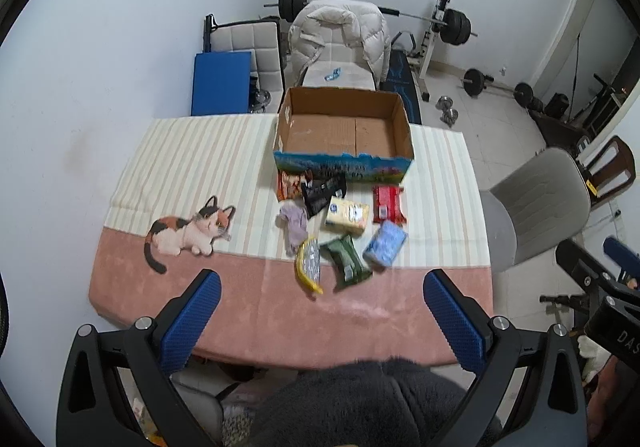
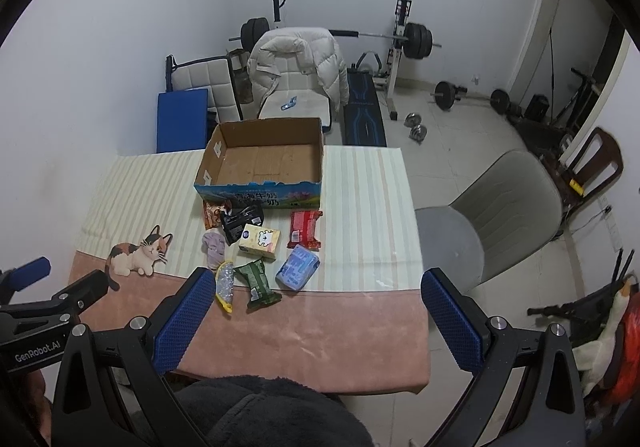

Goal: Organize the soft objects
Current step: 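Grasp the yellow-silver sponge with the left tool while the right grasps the blue wipes pack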

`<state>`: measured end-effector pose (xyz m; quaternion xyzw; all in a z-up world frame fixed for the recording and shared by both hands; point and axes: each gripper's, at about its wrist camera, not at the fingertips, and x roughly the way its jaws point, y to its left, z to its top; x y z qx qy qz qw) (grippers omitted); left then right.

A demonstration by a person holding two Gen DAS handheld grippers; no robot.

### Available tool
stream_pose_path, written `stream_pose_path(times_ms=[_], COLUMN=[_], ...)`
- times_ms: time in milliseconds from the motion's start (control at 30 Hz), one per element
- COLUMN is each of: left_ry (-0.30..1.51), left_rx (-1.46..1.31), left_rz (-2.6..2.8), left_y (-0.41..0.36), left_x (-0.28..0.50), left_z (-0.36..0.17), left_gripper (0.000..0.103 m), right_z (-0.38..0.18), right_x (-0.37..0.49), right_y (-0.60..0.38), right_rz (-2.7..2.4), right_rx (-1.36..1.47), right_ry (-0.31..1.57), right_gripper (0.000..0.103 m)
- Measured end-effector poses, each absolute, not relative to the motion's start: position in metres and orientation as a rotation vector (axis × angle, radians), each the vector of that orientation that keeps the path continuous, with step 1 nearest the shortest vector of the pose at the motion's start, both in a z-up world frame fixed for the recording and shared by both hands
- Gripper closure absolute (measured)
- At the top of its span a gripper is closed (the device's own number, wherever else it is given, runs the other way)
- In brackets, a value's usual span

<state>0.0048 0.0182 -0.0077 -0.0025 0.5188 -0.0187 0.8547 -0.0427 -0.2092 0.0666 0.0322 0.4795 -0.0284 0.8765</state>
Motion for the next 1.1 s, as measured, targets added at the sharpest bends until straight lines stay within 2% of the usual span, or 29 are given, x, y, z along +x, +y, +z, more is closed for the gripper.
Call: stream_pose_path(times_ms=[167,367,467,533,700,733,900,1000,1033,1100], left_ry=[1.163,1.316,1.423,1.499,1.670,1.697,1.786,1.803,1.805,1.780], left_rx=[-0.100,-0.163,-0.142,-0.143,-0.117,-0.129,-0.157,-0.147,-0.134,-0.102], left_rz=[-0.007,0.035,0.038,0.015,0.005,0.004,0.018,0.007,0.013,0.015], left_y=[0.044,0.069,0.069,0.067,0.057,0.056,0.054,0.051,0.050,0.049], left_x=[0.055,0.117,0.139,0.149,0.157,0.158,0.159,0.155,0.152,0.147], left_z=[-0.057,-0.158,-0.221,-0.261,-0.357,-0.375,-0.433,-0.448,-0.451,-0.452], left_gripper=[0.000,0.002,0.012,0.023,0.037,0.037,0.038,0.053,0.055,0.057], right_z=[0.007,-0.116,-0.186,-0.233,-0.317,-0.331,-0.371,-0.390,-0.395,-0.409], right_x=[0.003,0.078,0.108,0.125,0.154,0.159,0.171,0.173,0.174,0.173], right_y=[-0.223,-0.221,-0.215,-0.213,-0.204,-0.202,-0.192,-0.186,-0.184,-0.180], right_rz=[-0.030,0.004,0.012,0.009,-0.018,-0.030,-0.058,-0.070,-0.075,-0.080], right_rx=[0.178,0.262,0.293,0.304,0.321,0.316,0.294,0.282,0.281,0.289], right_ry=[1.082,1.295,1.402,1.481,1.603,1.625,1.680,1.707,1.714,1.738], right_gripper=[0.000,0.000,0.000,0.000,0.004,0.005,0.008,0.011,0.011,0.019])
